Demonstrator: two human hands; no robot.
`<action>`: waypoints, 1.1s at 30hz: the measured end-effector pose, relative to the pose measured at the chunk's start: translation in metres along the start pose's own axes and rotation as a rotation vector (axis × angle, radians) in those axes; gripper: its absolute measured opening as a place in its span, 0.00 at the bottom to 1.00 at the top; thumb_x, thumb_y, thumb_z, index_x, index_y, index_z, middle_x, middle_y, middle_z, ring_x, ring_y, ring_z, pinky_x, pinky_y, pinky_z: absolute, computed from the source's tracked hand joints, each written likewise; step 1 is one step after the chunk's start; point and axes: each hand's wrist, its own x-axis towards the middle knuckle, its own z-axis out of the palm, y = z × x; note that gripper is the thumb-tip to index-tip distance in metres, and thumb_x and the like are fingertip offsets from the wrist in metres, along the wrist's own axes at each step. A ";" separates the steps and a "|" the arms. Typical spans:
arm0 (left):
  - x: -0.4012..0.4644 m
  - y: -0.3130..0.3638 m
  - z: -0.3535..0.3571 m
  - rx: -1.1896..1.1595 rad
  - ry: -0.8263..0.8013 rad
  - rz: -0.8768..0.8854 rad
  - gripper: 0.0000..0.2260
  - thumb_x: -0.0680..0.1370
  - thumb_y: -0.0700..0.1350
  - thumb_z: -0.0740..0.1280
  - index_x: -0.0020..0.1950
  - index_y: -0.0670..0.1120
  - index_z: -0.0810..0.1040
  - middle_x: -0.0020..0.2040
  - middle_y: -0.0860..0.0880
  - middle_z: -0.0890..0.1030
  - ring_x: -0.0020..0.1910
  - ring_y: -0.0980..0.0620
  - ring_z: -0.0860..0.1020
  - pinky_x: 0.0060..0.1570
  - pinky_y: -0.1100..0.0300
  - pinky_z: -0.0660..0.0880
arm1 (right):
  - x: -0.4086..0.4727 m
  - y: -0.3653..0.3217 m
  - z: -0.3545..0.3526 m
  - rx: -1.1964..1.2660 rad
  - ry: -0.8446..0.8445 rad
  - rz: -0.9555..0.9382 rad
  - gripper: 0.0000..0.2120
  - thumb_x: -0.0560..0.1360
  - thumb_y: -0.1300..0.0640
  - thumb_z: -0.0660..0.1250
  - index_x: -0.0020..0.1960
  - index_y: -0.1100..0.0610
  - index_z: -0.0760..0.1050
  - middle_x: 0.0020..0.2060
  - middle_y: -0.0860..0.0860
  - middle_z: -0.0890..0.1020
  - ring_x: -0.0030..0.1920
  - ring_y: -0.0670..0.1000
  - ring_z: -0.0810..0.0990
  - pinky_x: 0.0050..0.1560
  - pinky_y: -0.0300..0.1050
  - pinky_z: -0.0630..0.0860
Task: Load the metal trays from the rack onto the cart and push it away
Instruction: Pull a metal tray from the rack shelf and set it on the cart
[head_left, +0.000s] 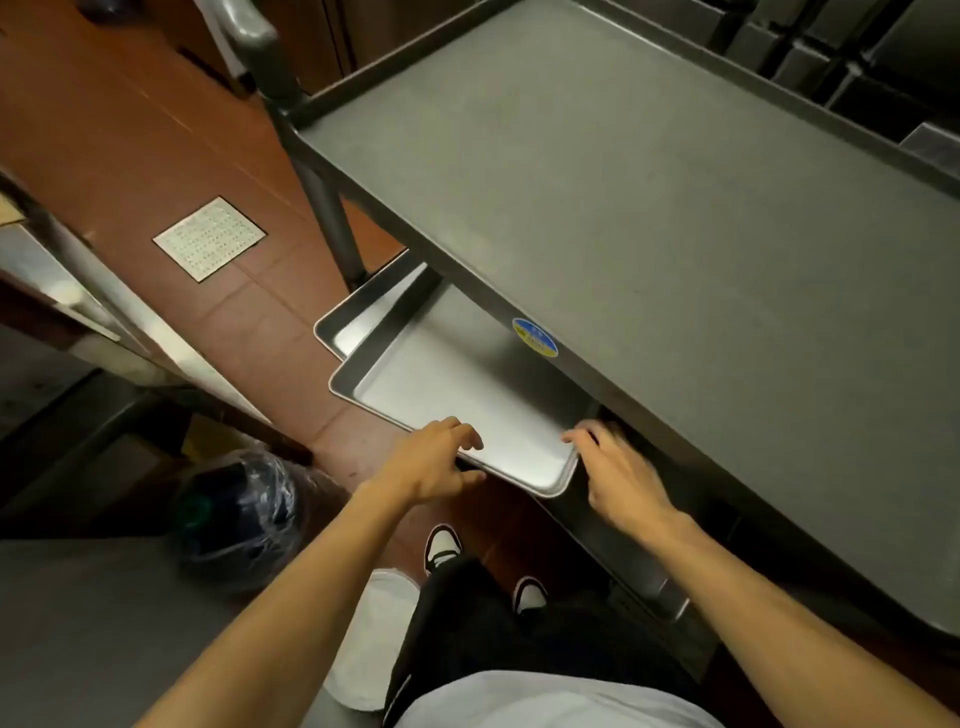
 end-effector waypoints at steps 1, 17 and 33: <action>0.003 0.002 -0.001 -0.007 0.003 0.008 0.19 0.72 0.58 0.69 0.59 0.52 0.74 0.57 0.51 0.77 0.55 0.49 0.75 0.50 0.55 0.72 | 0.005 0.007 -0.001 -0.035 -0.046 0.028 0.32 0.69 0.71 0.67 0.69 0.53 0.64 0.68 0.52 0.67 0.62 0.55 0.72 0.54 0.49 0.75; 0.004 0.076 0.060 0.094 0.122 -0.057 0.25 0.70 0.66 0.65 0.59 0.50 0.75 0.55 0.48 0.79 0.54 0.48 0.75 0.54 0.51 0.71 | 0.024 0.029 -0.003 -0.108 0.008 -0.328 0.04 0.78 0.60 0.64 0.52 0.60 0.75 0.51 0.55 0.76 0.49 0.53 0.75 0.51 0.49 0.71; -0.036 0.042 0.051 0.093 0.143 -0.170 0.08 0.71 0.39 0.65 0.46 0.47 0.68 0.45 0.48 0.76 0.41 0.42 0.77 0.34 0.52 0.71 | 0.047 -0.023 0.004 -0.144 0.055 -0.465 0.15 0.73 0.56 0.71 0.58 0.58 0.74 0.53 0.54 0.77 0.54 0.55 0.74 0.57 0.50 0.71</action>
